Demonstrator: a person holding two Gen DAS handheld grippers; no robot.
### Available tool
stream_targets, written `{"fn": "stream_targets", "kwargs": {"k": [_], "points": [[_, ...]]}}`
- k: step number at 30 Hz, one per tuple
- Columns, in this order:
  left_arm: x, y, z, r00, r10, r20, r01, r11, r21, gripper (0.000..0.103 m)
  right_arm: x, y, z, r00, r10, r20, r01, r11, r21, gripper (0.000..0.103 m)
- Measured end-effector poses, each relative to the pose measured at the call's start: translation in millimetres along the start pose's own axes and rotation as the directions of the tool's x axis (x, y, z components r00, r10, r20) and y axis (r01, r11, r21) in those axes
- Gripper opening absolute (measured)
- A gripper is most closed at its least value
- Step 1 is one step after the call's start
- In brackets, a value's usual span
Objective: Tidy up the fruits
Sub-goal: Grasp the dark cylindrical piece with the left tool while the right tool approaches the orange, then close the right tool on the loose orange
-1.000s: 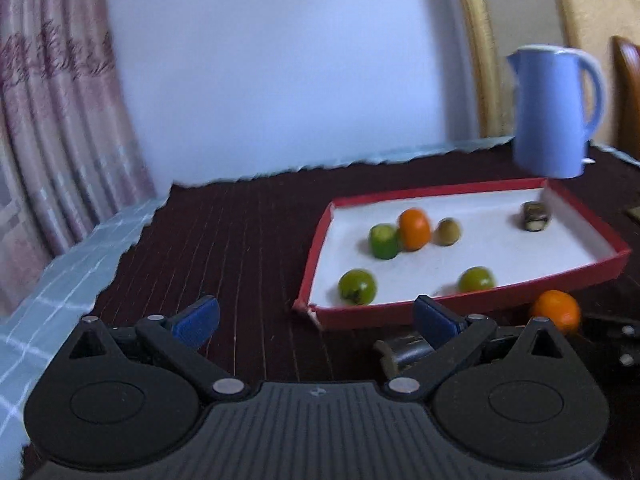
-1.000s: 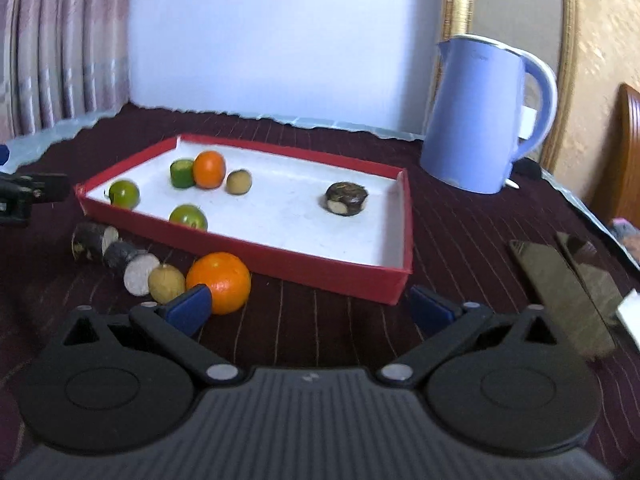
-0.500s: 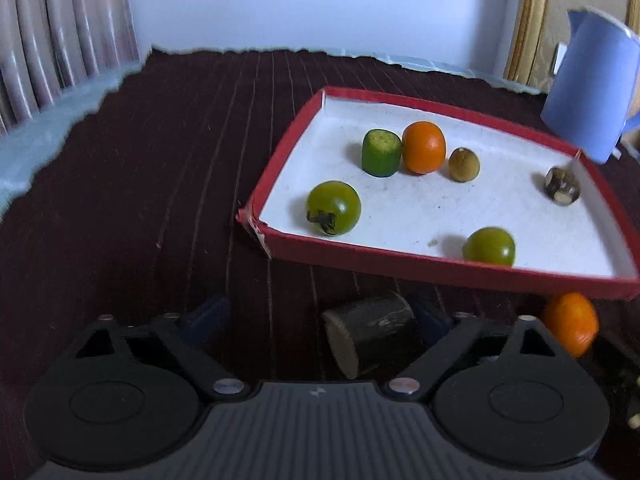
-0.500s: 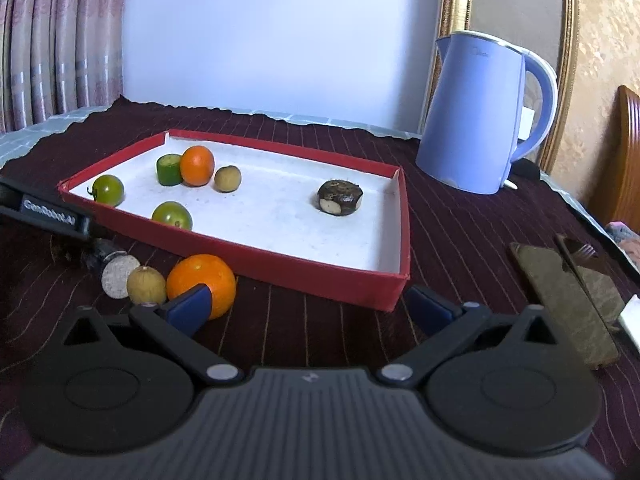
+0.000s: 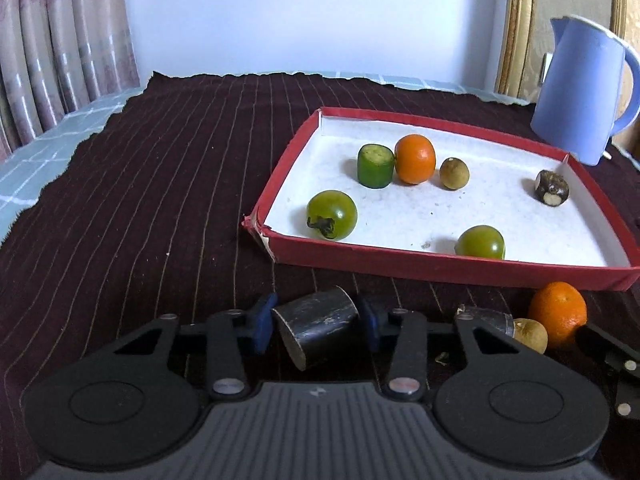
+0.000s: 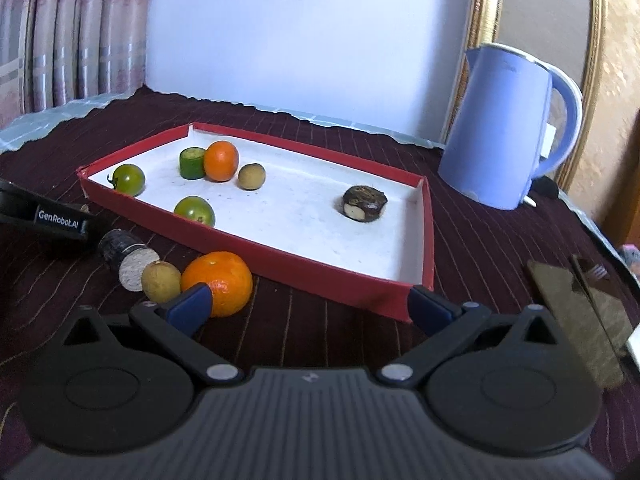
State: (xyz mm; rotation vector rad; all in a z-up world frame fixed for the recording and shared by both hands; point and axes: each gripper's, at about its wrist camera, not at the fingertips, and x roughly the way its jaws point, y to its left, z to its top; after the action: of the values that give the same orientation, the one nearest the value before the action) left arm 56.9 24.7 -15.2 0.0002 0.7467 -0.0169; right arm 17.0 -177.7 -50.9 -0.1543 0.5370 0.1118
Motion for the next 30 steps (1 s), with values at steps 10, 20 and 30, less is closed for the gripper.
{"fn": "stream_targets", "kwargs": {"k": [10, 20, 30], "points": [[-4.0, 1.9, -4.3, 1.0, 0.006, 0.007, -0.006, 1.0, 0.018, 0.043, 3.4, 16.5, -0.6, 0.998, 0.05, -0.031, -0.053, 0.994, -0.098, 0.091], [-3.7, -1.4, -6.6, 1.0, 0.013, 0.025, -0.014, 0.999, 0.041, 0.043, 23.0, 12.0, 6.2, 0.969, 0.235, -0.075, -0.235, 0.972, 0.003, 0.039], [-32.5, -16.4, 2.3, 0.993, -0.017, 0.116, 0.008, 0.997, 0.083, 0.043, -12.8, 8.3, 5.3, 0.997, 0.067, 0.036, -0.07, 0.994, 0.084, 0.039]]}}
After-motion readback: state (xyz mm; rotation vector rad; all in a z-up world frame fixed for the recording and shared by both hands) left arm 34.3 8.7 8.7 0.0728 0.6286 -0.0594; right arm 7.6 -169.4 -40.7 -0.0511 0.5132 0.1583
